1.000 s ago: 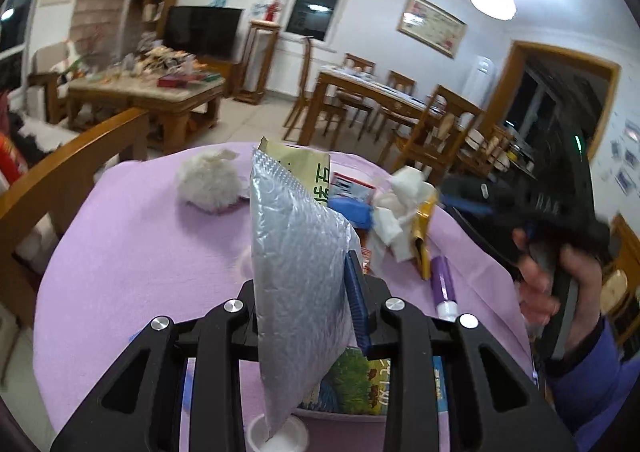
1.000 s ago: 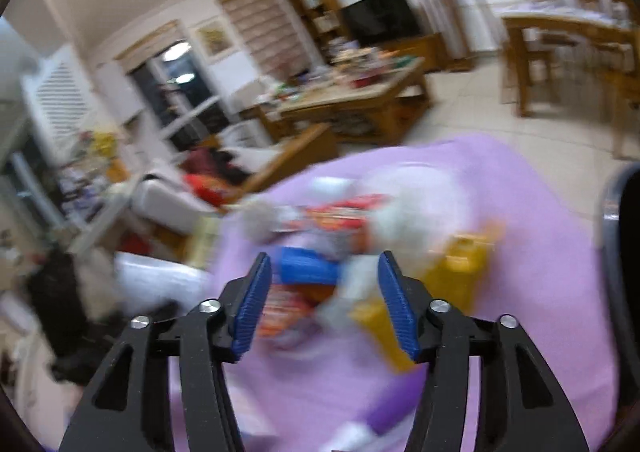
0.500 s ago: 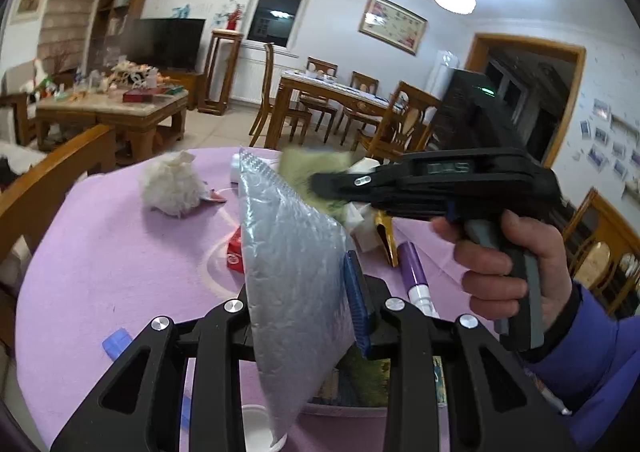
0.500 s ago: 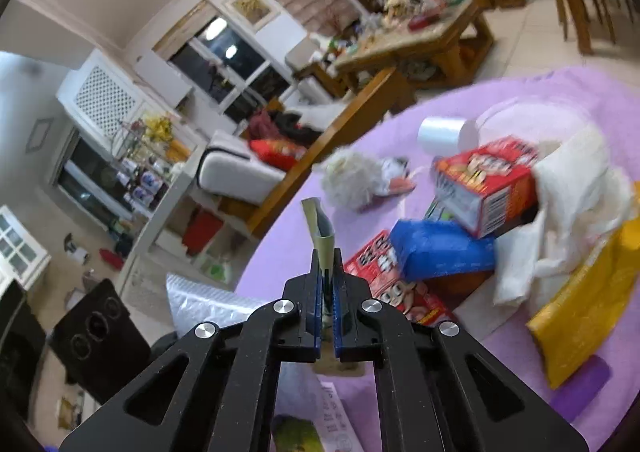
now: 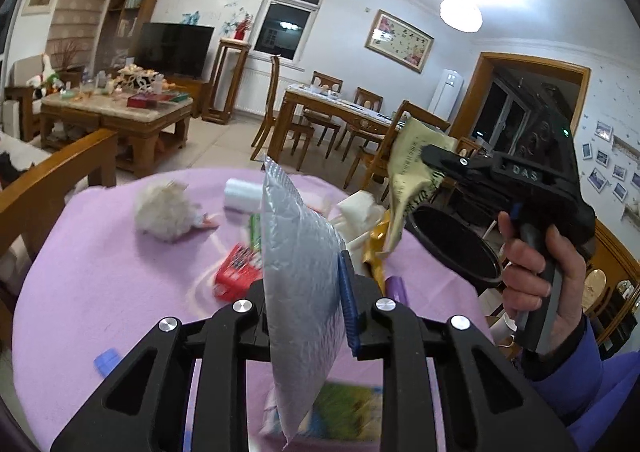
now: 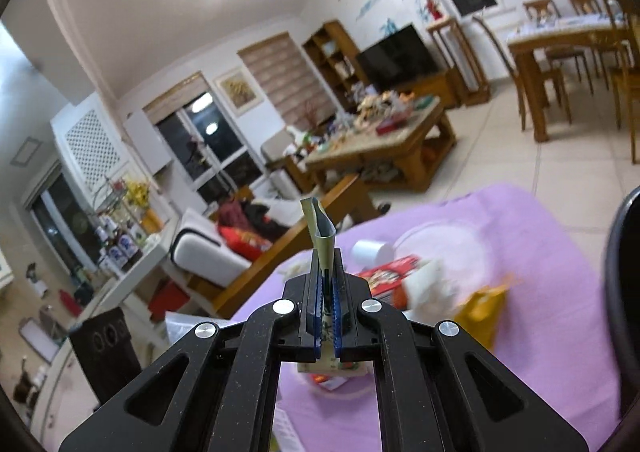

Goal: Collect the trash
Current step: 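Move both tools over the black bin and open both grippers to drop items, then grasp the blue cloth with the left gripper while the right gripper grasps tissues, then carry both items over the black bin and open both grippers to drop them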

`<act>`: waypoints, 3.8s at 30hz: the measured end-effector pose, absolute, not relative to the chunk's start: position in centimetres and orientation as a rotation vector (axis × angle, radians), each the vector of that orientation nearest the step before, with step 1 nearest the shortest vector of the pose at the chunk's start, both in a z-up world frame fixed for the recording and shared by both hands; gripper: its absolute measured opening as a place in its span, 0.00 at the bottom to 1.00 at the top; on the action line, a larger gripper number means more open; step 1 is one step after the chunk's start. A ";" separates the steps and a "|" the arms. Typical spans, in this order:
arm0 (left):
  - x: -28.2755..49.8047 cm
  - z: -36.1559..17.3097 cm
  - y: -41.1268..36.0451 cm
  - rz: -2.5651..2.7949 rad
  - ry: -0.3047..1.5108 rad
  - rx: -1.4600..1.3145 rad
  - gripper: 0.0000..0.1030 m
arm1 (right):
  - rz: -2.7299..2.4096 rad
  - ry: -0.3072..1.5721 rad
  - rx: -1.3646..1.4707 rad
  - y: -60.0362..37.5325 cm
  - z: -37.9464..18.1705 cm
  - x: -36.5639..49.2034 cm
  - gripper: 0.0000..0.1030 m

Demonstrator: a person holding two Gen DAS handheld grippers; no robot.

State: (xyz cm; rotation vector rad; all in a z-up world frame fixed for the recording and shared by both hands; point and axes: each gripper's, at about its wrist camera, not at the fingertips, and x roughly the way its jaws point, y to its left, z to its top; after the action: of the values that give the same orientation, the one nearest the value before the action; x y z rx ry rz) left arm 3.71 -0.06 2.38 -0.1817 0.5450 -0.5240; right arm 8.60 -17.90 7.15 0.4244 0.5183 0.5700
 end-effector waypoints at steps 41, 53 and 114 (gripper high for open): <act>13.7 -2.9 -33.8 -0.775 0.843 -0.065 0.54 | 0.038 0.484 0.682 -55.8 -7.0 1.5 0.13; 10.7 0.9 -29.5 -0.743 0.764 -0.102 0.80 | 0.047 0.495 0.638 -51.5 -4.2 1.9 0.55; 6.7 8.0 -6.1 -0.588 0.524 -0.235 0.43 | 0.534 0.445 0.375 -24.9 9.2 7.1 0.06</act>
State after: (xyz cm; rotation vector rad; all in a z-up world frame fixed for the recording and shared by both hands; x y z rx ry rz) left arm 6.74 -6.10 7.98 -0.2350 0.5237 -0.5875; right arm 7.10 -24.88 9.24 0.3745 0.4446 0.5343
